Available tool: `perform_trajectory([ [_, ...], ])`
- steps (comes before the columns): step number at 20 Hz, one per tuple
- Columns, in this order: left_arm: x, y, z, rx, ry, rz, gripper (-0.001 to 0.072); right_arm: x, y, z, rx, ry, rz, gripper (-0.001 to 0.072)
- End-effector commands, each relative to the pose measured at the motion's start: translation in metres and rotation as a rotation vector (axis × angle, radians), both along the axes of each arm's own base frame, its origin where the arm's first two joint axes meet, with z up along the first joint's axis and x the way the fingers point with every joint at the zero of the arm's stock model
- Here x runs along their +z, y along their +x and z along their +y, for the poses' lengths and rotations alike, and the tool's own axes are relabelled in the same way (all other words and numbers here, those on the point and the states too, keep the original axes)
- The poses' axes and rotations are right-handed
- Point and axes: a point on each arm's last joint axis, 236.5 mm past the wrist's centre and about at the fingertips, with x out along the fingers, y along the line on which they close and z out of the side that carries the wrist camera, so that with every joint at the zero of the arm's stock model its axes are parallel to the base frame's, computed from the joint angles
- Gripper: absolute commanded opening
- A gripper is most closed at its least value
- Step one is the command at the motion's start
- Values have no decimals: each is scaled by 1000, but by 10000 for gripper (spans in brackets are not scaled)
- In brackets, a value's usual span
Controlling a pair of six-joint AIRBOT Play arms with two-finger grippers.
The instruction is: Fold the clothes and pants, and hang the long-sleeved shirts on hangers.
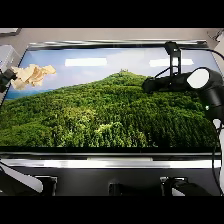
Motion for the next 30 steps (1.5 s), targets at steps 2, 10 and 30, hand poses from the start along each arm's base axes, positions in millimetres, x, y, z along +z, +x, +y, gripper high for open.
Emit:
perform_trajectory([
  [2,-61,37,30,82,-35,-136,682,-2,-3,1,1,4,18,490],
  [10,-80,75,59,103,15,-343,327,-9,-14,2,-36,37,103,490],
  [30,75,-96,-443,-937,-299,268,13,62,-43,-1,-164,182,29,487],
])
